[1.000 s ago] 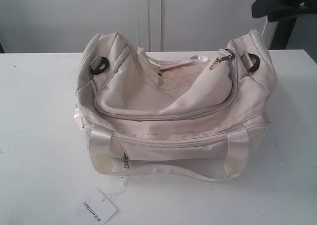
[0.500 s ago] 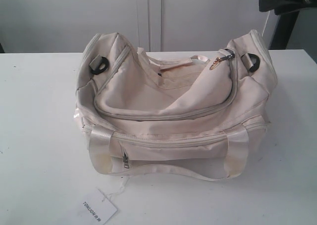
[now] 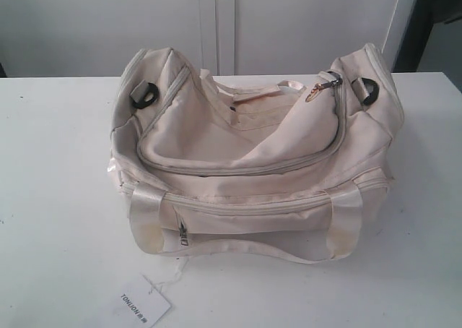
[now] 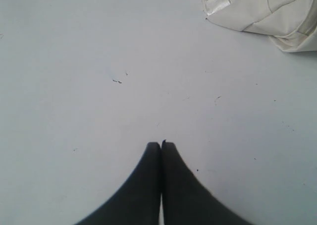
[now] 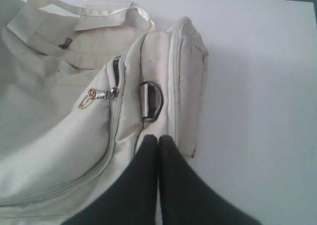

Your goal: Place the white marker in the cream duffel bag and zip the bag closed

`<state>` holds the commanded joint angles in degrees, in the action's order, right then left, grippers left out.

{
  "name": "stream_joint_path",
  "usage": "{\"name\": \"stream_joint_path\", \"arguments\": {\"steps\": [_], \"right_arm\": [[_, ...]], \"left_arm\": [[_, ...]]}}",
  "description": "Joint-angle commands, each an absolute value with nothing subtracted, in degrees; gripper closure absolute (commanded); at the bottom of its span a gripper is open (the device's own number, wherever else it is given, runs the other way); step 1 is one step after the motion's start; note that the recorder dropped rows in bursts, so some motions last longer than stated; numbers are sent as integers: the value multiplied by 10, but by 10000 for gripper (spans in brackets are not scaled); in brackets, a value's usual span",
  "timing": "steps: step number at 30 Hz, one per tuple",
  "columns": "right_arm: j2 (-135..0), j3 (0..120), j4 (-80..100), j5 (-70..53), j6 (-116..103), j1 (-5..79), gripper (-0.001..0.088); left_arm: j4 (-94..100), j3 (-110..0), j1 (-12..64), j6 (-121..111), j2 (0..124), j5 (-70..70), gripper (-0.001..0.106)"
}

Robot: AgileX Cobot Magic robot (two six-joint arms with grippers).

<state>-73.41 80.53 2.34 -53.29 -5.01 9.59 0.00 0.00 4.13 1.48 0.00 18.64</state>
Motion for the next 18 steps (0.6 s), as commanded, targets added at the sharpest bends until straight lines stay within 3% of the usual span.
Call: {"name": "stream_joint_path", "arguments": {"steps": [18], "right_arm": [[-735,805,33,-533,-48,96,868]], "left_arm": [[0,0,41,15,0,186,1053]]}}
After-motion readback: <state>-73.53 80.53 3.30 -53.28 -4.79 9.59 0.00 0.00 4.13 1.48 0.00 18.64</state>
